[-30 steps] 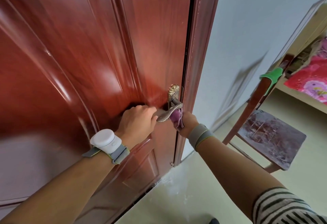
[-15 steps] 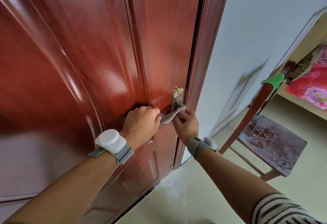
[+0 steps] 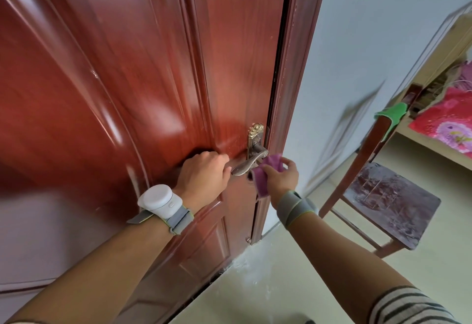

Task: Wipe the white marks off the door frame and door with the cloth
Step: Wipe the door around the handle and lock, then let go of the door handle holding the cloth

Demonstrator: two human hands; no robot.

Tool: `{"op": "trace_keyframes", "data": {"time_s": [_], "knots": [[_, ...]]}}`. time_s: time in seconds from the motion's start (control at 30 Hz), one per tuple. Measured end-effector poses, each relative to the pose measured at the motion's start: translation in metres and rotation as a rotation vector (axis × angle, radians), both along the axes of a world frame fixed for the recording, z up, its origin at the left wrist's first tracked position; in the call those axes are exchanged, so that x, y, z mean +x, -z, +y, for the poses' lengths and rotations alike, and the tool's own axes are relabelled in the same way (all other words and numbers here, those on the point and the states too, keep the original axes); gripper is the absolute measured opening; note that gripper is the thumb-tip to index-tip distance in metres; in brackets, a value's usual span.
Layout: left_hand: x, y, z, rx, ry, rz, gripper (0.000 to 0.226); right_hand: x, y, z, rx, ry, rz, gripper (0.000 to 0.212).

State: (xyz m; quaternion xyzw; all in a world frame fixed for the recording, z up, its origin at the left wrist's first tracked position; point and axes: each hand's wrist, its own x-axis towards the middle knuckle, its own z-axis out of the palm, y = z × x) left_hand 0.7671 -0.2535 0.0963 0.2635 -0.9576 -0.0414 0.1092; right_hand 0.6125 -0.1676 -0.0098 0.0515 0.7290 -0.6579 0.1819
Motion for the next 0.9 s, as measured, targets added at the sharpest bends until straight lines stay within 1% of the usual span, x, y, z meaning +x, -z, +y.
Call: {"op": "trace_keyframes", "data": {"time_s": [0.03,0.1,0.2,0.23,0.3,0.4,0.5,0.6,0.67,0.77,0.83,0.9], "knots": [[0.000,0.000,-0.001,0.000,-0.002,0.002,0.026,0.006,0.000,-0.004,0.032,-0.037,0.016,0.038],[-0.001,-0.001,0.000,0.009,0.001,-0.001,0.026,0.013,0.005,-0.006,0.079,-0.128,0.052,0.026],[-0.002,-0.003,0.000,0.016,0.004,-0.006,0.026,0.019,0.014,-0.001,0.253,-0.484,0.202,0.020],[-0.003,-0.004,0.001,0.020,0.006,-0.009,0.026,0.019,0.016,0.001,0.314,-0.549,0.245,0.018],[-0.001,-0.005,0.001,0.028,0.010,-0.012,0.026,0.016,0.018,0.008,0.391,-0.558,0.296,0.013],[0.002,-0.004,0.000,0.023,0.011,-0.014,0.026,0.009,0.017,0.020,0.459,-0.512,0.299,0.008],[0.001,-0.003,0.000,0.026,0.008,-0.014,0.026,-0.002,0.013,0.034,0.531,-0.493,0.309,0.014],[-0.008,-0.005,0.003,0.027,0.016,-0.004,0.025,-0.019,0.009,0.051,0.609,-0.518,0.327,0.018],[-0.014,-0.007,0.004,0.001,0.016,0.002,0.024,-0.030,0.006,0.058,0.677,-0.527,0.373,0.019],[-0.031,-0.010,0.016,-0.011,0.033,0.010,0.023,-0.052,0.001,0.077,0.767,-0.545,0.431,0.029],[-0.048,-0.013,0.030,-0.015,0.053,0.002,0.022,-0.069,-0.005,0.093,0.828,-0.566,0.437,0.027],[-0.067,-0.014,0.045,-0.014,0.074,-0.017,0.022,-0.088,-0.011,0.112,0.828,-0.557,0.425,0.027]]}}
